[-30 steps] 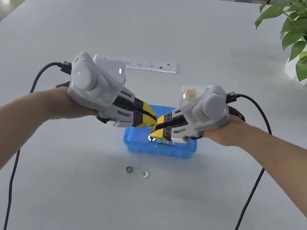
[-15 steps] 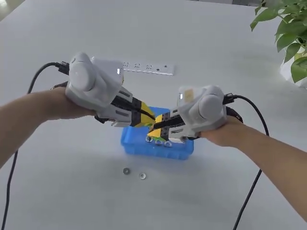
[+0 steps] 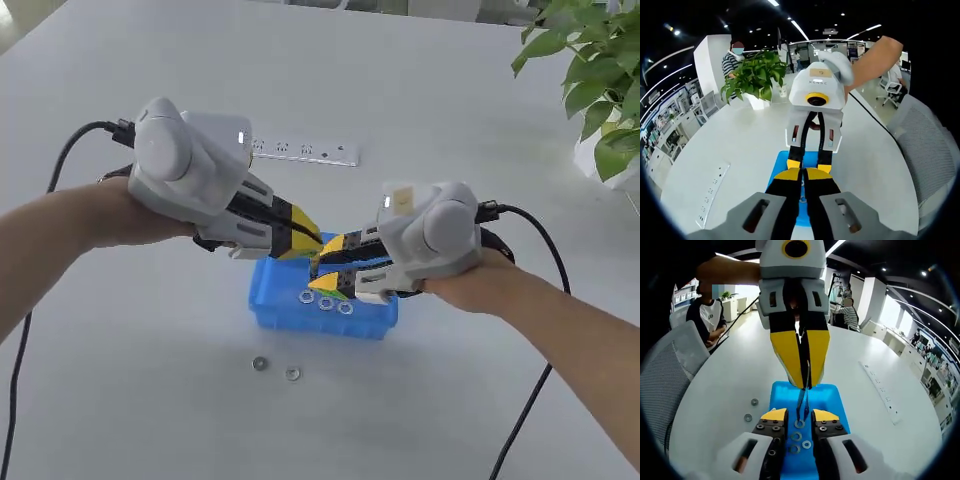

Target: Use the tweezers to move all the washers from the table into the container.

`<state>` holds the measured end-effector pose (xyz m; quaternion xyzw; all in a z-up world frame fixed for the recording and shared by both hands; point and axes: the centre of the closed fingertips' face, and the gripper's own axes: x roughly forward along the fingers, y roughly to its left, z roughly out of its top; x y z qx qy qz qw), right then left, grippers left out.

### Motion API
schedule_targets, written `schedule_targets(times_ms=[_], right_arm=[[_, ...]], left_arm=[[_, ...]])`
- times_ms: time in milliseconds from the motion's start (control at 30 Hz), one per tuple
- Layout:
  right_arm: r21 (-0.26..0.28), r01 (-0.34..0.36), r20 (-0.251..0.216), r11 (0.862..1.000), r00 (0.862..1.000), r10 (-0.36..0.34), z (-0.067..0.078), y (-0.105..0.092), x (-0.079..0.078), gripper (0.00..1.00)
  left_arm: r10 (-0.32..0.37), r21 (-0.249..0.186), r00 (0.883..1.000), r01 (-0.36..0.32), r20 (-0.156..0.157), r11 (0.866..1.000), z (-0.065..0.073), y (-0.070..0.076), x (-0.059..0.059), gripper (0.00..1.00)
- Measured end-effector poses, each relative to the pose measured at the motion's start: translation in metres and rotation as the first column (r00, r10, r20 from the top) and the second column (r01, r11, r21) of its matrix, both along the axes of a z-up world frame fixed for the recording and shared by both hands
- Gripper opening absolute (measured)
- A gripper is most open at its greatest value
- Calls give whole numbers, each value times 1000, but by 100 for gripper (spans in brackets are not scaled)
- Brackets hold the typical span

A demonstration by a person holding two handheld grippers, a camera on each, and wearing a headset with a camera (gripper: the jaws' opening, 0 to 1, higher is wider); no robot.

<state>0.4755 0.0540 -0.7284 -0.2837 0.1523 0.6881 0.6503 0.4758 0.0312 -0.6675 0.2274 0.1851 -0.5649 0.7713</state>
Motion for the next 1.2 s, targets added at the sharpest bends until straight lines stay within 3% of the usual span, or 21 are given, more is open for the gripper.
schedule_targets(times_ms=[333, 700, 1200], right_arm=[[23, 79, -3, 997, 997, -79, 21, -21, -5, 25], [16, 173, -23, 985, 985, -173, 30, -50, -18, 35], [26, 287, -43, 958, 957, -285, 38, -81, -37, 49]], left_arm=[[19, -8, 1000, -19, 0, 1000, 18, 3, -8, 5], [13, -21, 1000, -14, -13, 1000, 36, 3, -30, 5], [-12, -31, 999, 11, -33, 999, 43, 0, -58, 5]])
